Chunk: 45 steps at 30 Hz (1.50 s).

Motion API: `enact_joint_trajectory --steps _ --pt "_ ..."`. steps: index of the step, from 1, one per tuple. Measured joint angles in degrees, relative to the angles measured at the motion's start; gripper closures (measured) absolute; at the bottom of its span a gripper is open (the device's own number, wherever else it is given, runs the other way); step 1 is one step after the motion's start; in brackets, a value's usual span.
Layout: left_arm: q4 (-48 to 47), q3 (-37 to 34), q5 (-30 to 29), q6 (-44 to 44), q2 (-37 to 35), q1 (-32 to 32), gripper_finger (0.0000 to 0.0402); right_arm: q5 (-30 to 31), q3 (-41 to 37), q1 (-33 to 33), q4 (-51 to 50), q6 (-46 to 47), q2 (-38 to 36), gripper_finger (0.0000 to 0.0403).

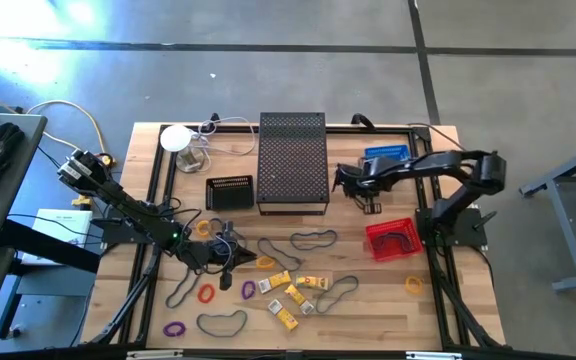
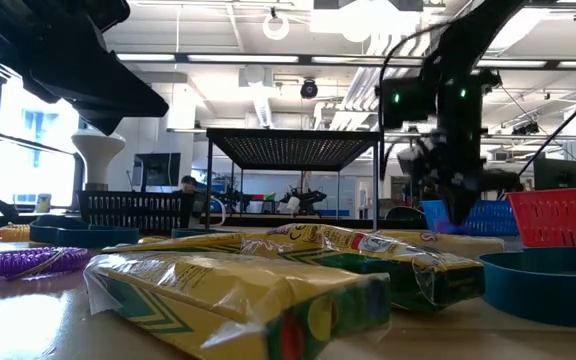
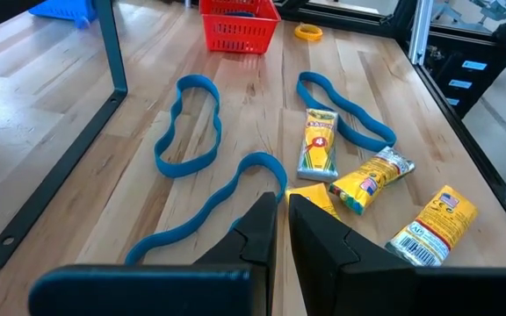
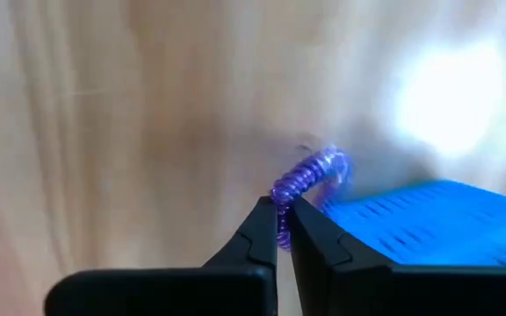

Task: Pick & Place Office Desk Supplies
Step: Put the violet spring keychain into the blue bin

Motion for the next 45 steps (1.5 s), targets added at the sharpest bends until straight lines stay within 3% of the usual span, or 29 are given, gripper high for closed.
enact_joint_trajectory --steps 10,17,20,26,31,37,45 --pt "0.02 0.00 0.00 0.00 0.00 0.01 0.0371 0.57 2.99 8.05 -5.94 4.59 -11.97 0.0399" --pt "0.02 0.00 0.00 0.00 0.00 0.00 0.0371 13.90 3.01 7.57 -8.97 10.65 -20.29 0.0399" --pt "0.02 0.00 0.00 0.00 0.00 0.00 0.0371 16.20 3.04 4.94 -10.33 16.64 -22.53 0.0399" --pt "0.02 0.00 0.00 0.00 0.00 0.00 0.0371 15.53 3.07 -3.24 -12.42 33.45 -23.39 0.0399" --pt "0.02 0.00 0.00 0.00 0.00 0.01 0.0371 7.50 3.07 -10.85 -12.51 42.97 -21.46 0.0399" --pt "-0.02 0.00 0.00 0.00 0.00 0.01 0.0371 2.64 3.05 -16.97 -11.66 43.61 -17.88 0.0399" --pt "-0.18 0.00 0.00 0.00 0.00 0.00 0.0371 0.96 3.03 -18.56 -10.40 44.02 -12.86 0.0372"
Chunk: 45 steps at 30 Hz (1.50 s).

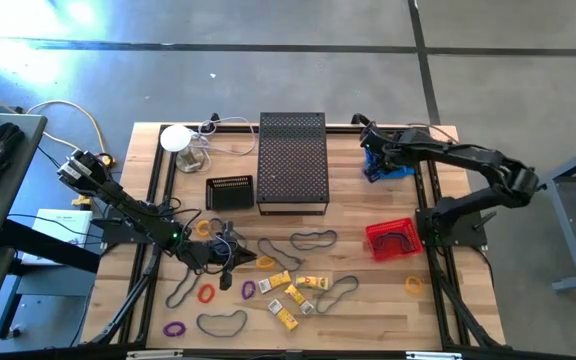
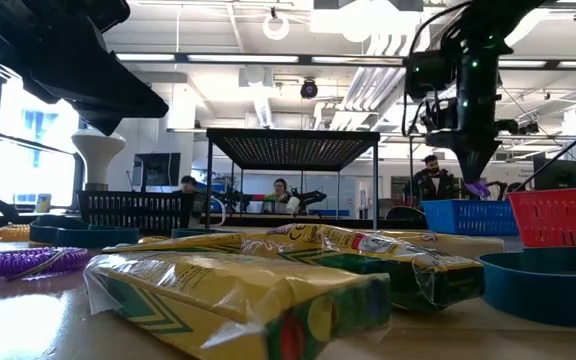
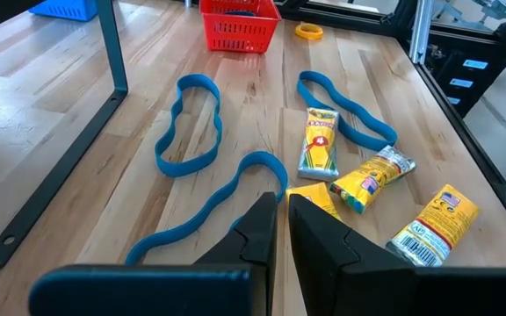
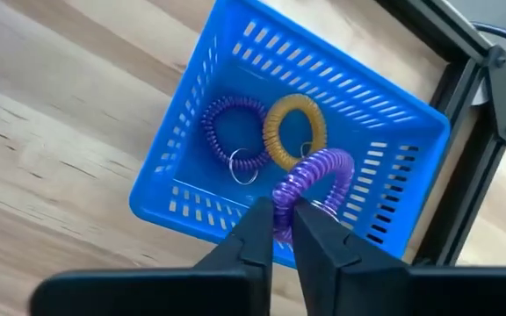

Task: Pick & Place Office Desk Supplies
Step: Put the violet spring keychain into the blue bin, then put the blue rubber band into the red bin

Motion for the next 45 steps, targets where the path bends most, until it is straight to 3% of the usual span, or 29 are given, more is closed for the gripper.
enact_joint_trajectory --steps 10,14,18,21,24,27,34,45 --pt "-0.20 0.00 0.00 0.00 0.00 0.02 0.0371 2.72 -0.02 0.02 2.27 -0.79 0.19 0.0240" --pt "-0.20 0.00 0.00 0.00 0.00 0.00 0.0371 2.69 -0.02 0.42 2.54 -1.07 -3.28 0.0214" --pt "-0.21 0.00 0.00 0.00 0.00 0.00 0.0371 1.76 -0.02 3.46 2.19 -1.11 -8.64 0.0212" --pt "-0.21 0.00 0.00 0.00 0.00 0.01 0.0371 -3.60 -0.02 6.89 3.31 -0.90 -13.84 0.0219" --pt "-0.22 0.00 0.00 0.00 0.00 0.02 0.0371 -10.26 -0.02 12.64 6.15 0.23 -18.03 0.0227" --pt "-0.20 0.00 0.00 0.00 0.00 0.00 0.0371 -12.10 -0.02 19.96 8.85 0.40 -19.73 0.0235" --pt "-0.22 0.00 0.00 -0.92 0.00 0.02 0.0371 -11.79 -0.02 33.41 14.69 0.18 -15.87 0.0250" --pt "-0.89 0.00 0.13 -2.60 0.00 -1.12 0.0371 -11.98 -0.02 48.53 20.68 3.08 -0.44 0.0251"
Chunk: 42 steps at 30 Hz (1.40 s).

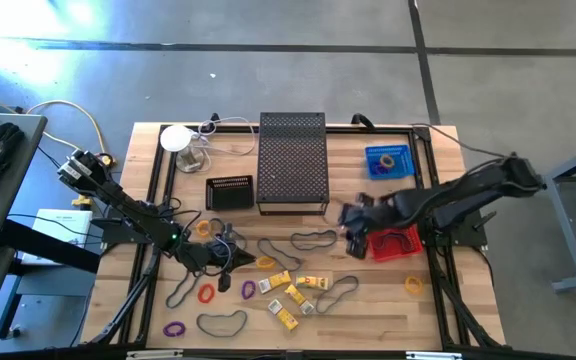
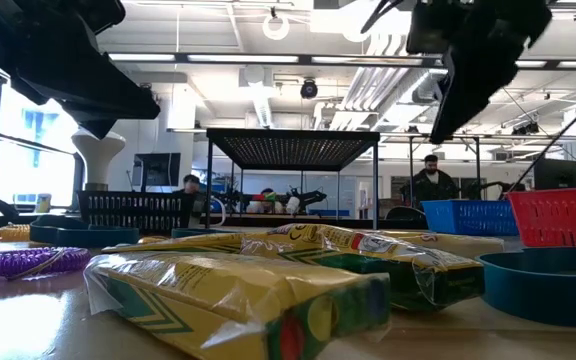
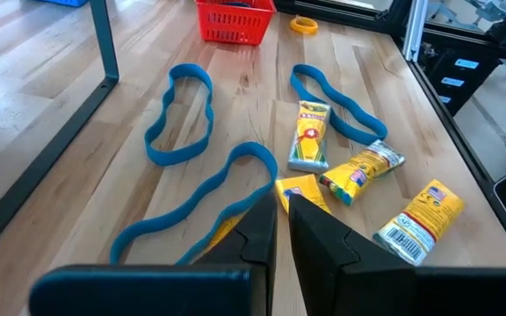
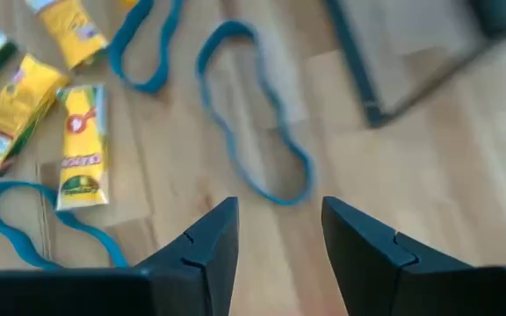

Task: Pick & Place Office Desk Supplies
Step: Put the blue rubber band into the red bin

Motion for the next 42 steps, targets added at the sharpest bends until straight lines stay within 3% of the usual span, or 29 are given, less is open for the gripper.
enact_joint_trajectory --steps 4,10,19,27,31,36,42 --pt "0.00 0.00 0.00 0.00 0.00 0.00 0.0371 -0.02 -0.02 2.97 6.92 -2.76 5.80 0.0251" --pt "-0.22 0.00 -0.08 0.01 0.00 0.07 0.0371 -0.11 0.00 4.05 16.71 -15.19 12.91 0.0251" --pt "-0.20 0.00 -0.15 0.02 0.00 0.11 0.0371 2.01 0.00 1.96 17.50 -19.61 21.55 0.0251" --pt "-0.17 0.00 -0.22 0.02 0.00 0.11 0.0371 4.20 0.04 1.83 17.70 -19.39 23.60 0.0255" --pt "-0.17 0.00 -0.22 0.02 0.00 0.11 0.0371 3.87 0.04 1.22 17.27 -19.63 23.60 0.0291" --pt "-0.17 0.00 -0.22 0.07 0.00 0.11 0.0371 5.32 0.04 1.09 16.91 -24.60 23.69 0.0384" --pt "-0.17 0.00 -0.22 0.07 0.00 0.13 0.0371 13.96 1.28 3.71 12.45 -25.39 21.69 0.0400"
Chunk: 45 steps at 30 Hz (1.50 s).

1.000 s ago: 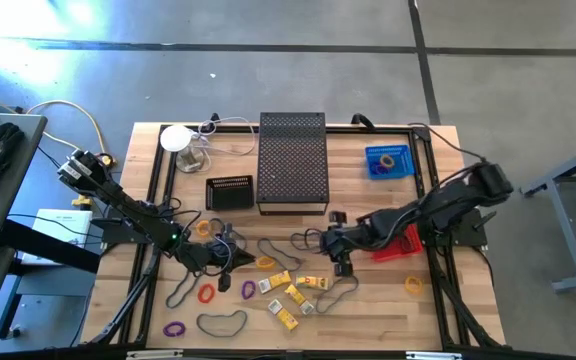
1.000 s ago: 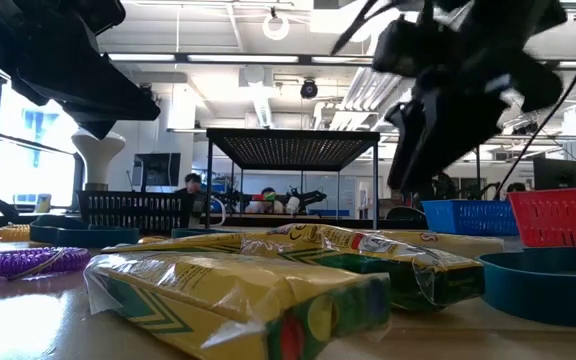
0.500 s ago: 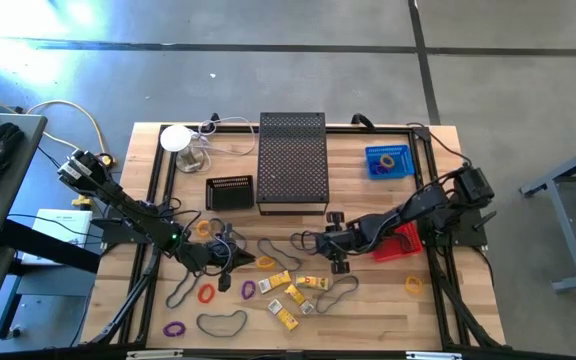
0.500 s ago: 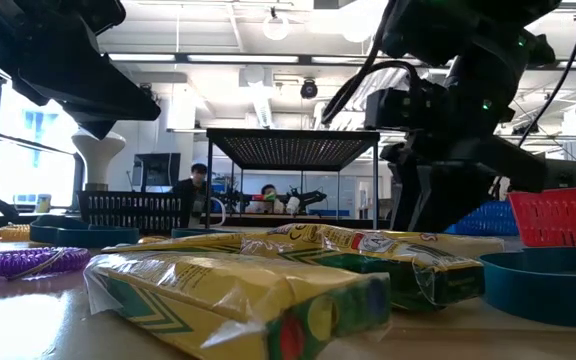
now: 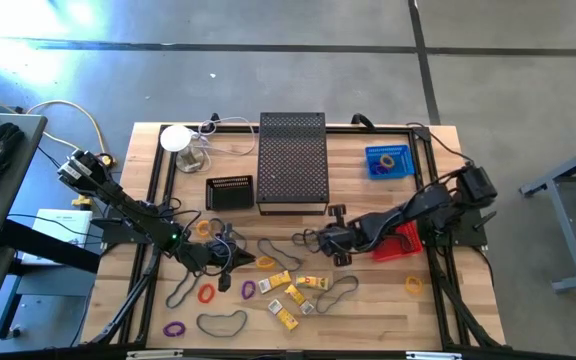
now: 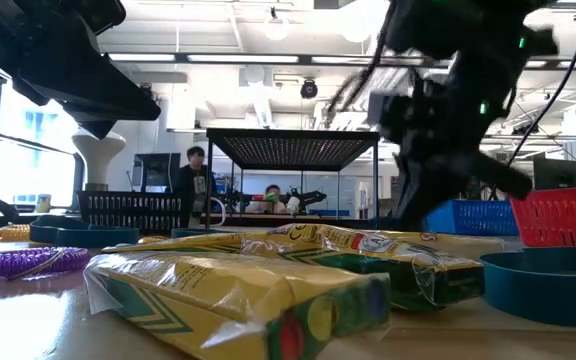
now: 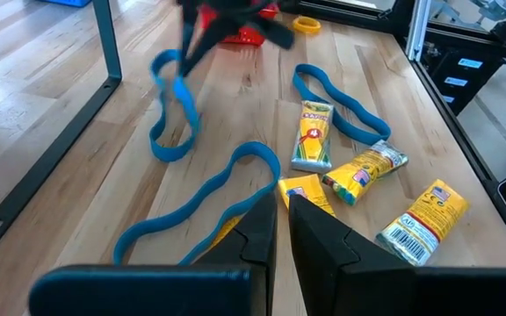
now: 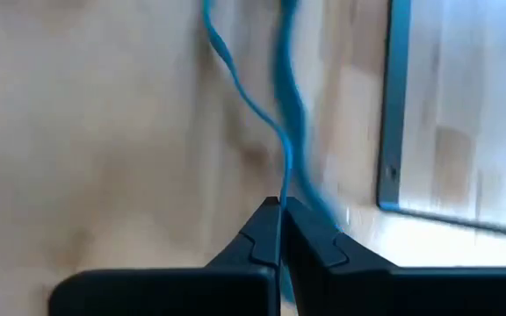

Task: Pick & Place Office Desk Supplies
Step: Put the blue rubber band into the red bin

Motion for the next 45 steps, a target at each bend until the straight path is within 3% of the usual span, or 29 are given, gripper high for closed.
enact_joint_trajectory --steps 8,14,19,23,25,45 --pt "-0.23 0.00 0.02 -0.47 0.13 -0.02 0.0371 10.04 11.08 10.58 -22.74 10.06 -5.09 0.0401" --pt "-0.51 0.00 0.11 -0.65 0.68 -0.22 0.0371 15.45 20.67 18.75 -44.78 27.70 -6.23 0.0401" --pt "-0.19 -0.02 -0.04 -0.70 1.50 0.06 0.0371 16.51 23.66 22.55 -57.36 42.35 -6.26 0.0401" --pt "-0.25 -0.02 -0.25 -0.79 1.89 0.53 0.0371 12.15 23.61 23.14 -68.52 56.08 -6.14 0.0401" --pt "-0.07 0.02 -0.24 -0.90 2.10 0.57 0.0371 9.32 23.19 23.15 -68.87 60.09 -6.36 0.0401" --pt "0.66 0.00 0.11 -1.14 3.37 0.52 0.0371 -1.84 21.95 24.73 -68.88 67.34 -12.21 0.0401"
